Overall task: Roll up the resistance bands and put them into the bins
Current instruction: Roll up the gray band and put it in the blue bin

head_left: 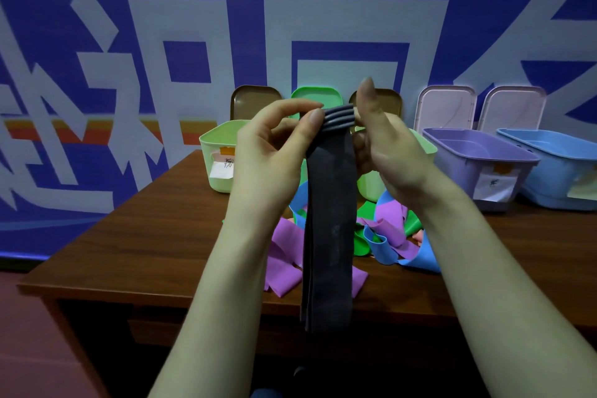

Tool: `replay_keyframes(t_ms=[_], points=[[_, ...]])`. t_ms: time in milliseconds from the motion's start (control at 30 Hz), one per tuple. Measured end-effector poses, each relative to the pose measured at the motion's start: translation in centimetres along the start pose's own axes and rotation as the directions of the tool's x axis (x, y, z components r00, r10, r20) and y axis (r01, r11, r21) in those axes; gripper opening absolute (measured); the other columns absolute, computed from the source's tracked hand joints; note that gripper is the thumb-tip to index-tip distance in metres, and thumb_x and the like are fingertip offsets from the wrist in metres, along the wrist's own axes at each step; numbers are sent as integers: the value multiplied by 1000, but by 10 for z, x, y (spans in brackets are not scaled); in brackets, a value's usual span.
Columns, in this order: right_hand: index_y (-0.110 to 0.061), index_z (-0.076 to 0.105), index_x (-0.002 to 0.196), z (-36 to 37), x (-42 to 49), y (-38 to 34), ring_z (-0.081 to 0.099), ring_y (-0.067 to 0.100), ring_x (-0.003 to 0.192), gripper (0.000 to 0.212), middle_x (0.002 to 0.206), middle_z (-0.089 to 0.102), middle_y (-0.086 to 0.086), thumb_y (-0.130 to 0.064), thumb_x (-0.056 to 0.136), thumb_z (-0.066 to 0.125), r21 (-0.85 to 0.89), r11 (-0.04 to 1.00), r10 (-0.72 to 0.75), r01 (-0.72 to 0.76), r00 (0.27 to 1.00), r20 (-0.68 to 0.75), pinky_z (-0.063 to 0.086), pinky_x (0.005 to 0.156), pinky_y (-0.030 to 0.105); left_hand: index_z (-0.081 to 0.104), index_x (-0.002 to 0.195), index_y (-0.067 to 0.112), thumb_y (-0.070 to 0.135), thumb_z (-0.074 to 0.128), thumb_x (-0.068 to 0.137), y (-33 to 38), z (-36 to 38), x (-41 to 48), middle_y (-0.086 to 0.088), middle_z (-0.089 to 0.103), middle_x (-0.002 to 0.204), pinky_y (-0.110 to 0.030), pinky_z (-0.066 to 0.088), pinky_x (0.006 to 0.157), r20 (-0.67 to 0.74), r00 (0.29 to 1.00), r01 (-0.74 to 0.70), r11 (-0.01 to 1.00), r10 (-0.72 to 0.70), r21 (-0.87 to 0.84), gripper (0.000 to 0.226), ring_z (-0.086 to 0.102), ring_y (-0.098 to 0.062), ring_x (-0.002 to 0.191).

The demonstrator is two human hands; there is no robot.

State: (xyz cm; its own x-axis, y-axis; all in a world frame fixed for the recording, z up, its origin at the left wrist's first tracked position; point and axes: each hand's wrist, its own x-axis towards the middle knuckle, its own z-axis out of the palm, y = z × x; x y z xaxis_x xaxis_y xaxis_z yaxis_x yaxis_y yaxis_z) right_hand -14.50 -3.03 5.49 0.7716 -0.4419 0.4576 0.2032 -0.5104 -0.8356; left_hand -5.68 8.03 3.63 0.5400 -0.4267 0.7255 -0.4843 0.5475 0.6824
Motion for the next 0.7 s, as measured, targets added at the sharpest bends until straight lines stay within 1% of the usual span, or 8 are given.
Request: replay_keyframes(t_ms=[167,233,300,333,467,533,633,700], points=[[-18,68,85,3,0,0,67,11,76,41,75,70,0,-47,94,42,95,995,-27,29,999,-23,52,67,25,66,100,9,4,61,90,-3,2,-2,3,69,88,-16,52,75,20,994,-105,993,104,57,12,66,-2,84],[-11,68,94,4,1,0,68,23,83,36,87,71,14,-40,97,47,166,986,-21,26,999,-33,52,73,31,65,102,10,3,61,89,-5,1,-3,2,68,92,-16,51,77,15,992,-125,990,125,66,15,66,-2,87],[-1,61,107,6,1,1,62,41,92,52,109,58,36,-49,89,56,222,975,5,5,999,-46,46,80,44,64,104,11,3,61,89,-7,1,-3,2,68,94,-16,50,78,-1,987,-160,982,161,101,17,65,-2,89],[2,57,112,6,0,1,59,40,91,61,115,52,41,-52,84,60,257,966,21,-10,999,-41,44,82,47,63,108,10,4,61,90,-8,0,-4,0,68,96,-17,51,80,-7,984,-174,978,176,111,19,66,-4,91],[6,57,113,6,1,0,64,24,89,57,102,67,24,-41,81,62,361,932,37,-33,999,-6,52,83,35,44,132,13,9,61,90,-9,0,-4,-17,64,105,-33,54,87,-17,992,-127,990,129,64,45,65,-22,100],[4,58,114,4,1,1,65,22,89,55,100,68,16,-38,78,61,385,922,35,-34,999,6,52,83,34,40,134,14,9,62,89,-8,-1,-4,-17,63,106,-35,53,90,-10,994,-108,992,109,63,51,64,-22,103],[1,59,118,4,0,2,64,26,95,58,108,67,21,-40,76,61,370,928,38,-37,999,5,49,91,40,41,134,16,7,65,87,-7,-3,-5,-10,62,109,-35,52,93,-22,996,-87,994,89,63,53,63,-17,106],[-3,64,112,3,-1,3,65,24,92,52,104,68,19,-41,76,59,337,941,32,-36,999,18,52,85,36,42,133,18,7,66,86,-6,-4,-5,-5,61,111,-34,52,94,-32,998,-58,997,59,42,54,62,-12,107]])
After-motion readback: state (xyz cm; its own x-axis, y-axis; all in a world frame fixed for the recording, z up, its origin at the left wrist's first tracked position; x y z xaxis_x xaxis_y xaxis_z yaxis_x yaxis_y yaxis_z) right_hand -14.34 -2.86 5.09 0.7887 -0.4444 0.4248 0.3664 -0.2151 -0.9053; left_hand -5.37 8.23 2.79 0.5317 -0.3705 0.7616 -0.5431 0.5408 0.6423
